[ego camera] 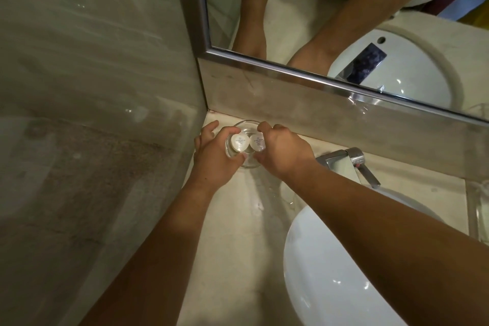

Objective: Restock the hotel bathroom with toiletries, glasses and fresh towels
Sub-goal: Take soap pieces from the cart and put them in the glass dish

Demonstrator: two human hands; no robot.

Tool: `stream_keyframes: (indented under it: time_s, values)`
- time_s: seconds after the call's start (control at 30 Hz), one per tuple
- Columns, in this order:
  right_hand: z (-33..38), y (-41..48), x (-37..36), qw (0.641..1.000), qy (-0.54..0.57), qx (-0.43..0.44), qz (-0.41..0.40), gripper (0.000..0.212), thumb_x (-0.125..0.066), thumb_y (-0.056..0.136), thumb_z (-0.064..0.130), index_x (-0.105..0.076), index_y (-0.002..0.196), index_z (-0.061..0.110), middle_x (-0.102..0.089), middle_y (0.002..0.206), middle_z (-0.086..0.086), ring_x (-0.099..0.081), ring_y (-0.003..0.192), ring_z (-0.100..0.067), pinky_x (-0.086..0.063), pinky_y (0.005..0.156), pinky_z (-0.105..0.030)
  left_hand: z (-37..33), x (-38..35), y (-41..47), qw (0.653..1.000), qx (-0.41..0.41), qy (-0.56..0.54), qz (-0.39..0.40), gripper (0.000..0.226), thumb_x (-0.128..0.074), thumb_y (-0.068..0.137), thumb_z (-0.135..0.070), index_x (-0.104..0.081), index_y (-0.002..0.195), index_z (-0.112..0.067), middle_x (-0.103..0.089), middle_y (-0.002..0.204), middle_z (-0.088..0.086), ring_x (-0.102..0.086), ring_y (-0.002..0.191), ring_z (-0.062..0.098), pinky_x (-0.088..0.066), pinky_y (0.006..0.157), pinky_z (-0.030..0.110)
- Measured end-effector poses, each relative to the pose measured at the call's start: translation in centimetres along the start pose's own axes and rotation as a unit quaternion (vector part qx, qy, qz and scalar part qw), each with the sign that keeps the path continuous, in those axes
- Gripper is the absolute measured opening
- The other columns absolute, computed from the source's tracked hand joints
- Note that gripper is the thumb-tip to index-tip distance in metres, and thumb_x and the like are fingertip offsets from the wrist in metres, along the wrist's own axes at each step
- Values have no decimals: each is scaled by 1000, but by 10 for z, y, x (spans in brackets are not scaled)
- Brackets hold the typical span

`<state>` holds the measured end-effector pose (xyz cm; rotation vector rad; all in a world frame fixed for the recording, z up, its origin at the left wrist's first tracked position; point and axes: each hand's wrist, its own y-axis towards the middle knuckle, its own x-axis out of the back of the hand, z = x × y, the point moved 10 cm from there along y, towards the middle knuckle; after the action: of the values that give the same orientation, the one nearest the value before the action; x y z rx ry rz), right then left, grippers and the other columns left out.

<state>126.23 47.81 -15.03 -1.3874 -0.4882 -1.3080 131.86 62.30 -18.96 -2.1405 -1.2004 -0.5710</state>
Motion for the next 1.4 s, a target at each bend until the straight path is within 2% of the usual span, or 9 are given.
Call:
stream_keyframes:
  time_s: [0.2, 0.3, 0.5, 0.67, 0.83, 1.0, 1.17, 1.3, 1.4]
  values:
    - [3, -43, 28, 995, 82, 27, -51, 48, -67, 93, 36, -51, 136, 25, -60, 113, -8, -66, 98, -34, -58, 80, -47, -13, 14, -26, 999, -11, -23, -30, 61, -79, 85, -25, -56, 141, -33, -33, 156, -2, -31, 142, 23, -24, 110, 22]
    - [7, -84, 51, 986, 121, 55, -98, 43, -68, 93, 34, -57, 133, 23, -60, 105, -4, -64, 96, -28, -56, 81, -42, -26, 25, -58, 997, -24, -36, -60, 61, -78, 87, -23, -55, 144, -27, -37, 154, -3, -31, 142, 20, -21, 109, 18]
    - [-17, -180, 66, 986, 103, 41, -126, 45, -60, 99, 41, -53, 141, 28, -58, 126, 0, -59, 113, -21, -54, 89, -39, -58, 24, -144, 994, -94, -4, -58, 55, -74, 92, -33, -54, 143, -30, -39, 153, -7, -30, 140, 16, -31, 118, 37]
    - [-47, -249, 53, 987, 51, 22, -151, 49, -59, 98, 46, -53, 143, 28, -55, 141, 0, -56, 124, -26, -53, 95, -41, -88, 0, -210, 986, -151, 70, -16, 55, -63, 94, -51, -48, 146, -37, -31, 160, -11, -25, 147, 16, -29, 115, 41]
    - [-87, -310, 31, 983, 41, -44, -172, 61, -54, 99, 55, -44, 154, 30, -41, 163, -1, -44, 144, -25, -43, 112, -44, -119, -35, -260, 969, -205, 136, 27, 66, -40, 93, -69, -40, 152, -39, -23, 167, -9, -17, 154, 16, -20, 123, 41]
    - [-128, -357, 0, 981, 60, -115, -141, 72, -26, 99, 70, -32, 160, 33, -20, 173, -2, -21, 158, -28, -28, 123, -47, -145, -77, -297, 945, -254, 194, 73, 71, -29, 94, -70, -36, 156, -37, -21, 170, -3, -14, 156, 19, -12, 126, 38]
    - [-168, -409, -16, 970, 103, -155, -157, 70, -20, 101, 69, -23, 163, 36, -12, 174, 0, -11, 160, -26, -19, 125, -46, -163, -117, -330, 925, -286, 226, 109, 74, -23, 95, -71, -31, 159, -36, -17, 172, -1, -9, 158, 21, -7, 127, 39]
    - [-203, -455, -35, 962, 123, -185, -161, 79, -12, 96, 75, -17, 164, 37, -5, 175, 2, -5, 161, -24, -17, 127, -47, -181, -145, -363, 912, -306, 244, 126, 72, -27, 97, -68, -29, 161, -35, -15, 173, 0, -7, 159, 22, -7, 128, 43]
    - [-231, -496, -50, 953, 145, -212, -161, 75, -17, 98, 72, -15, 165, 37, -4, 175, 2, -2, 161, -24, -14, 128, -48, -195, -171, -394, 900, -327, 252, 137, 69, -31, 98, -65, -32, 160, -34, -17, 172, 1, -8, 158, 23, -7, 127, 43]
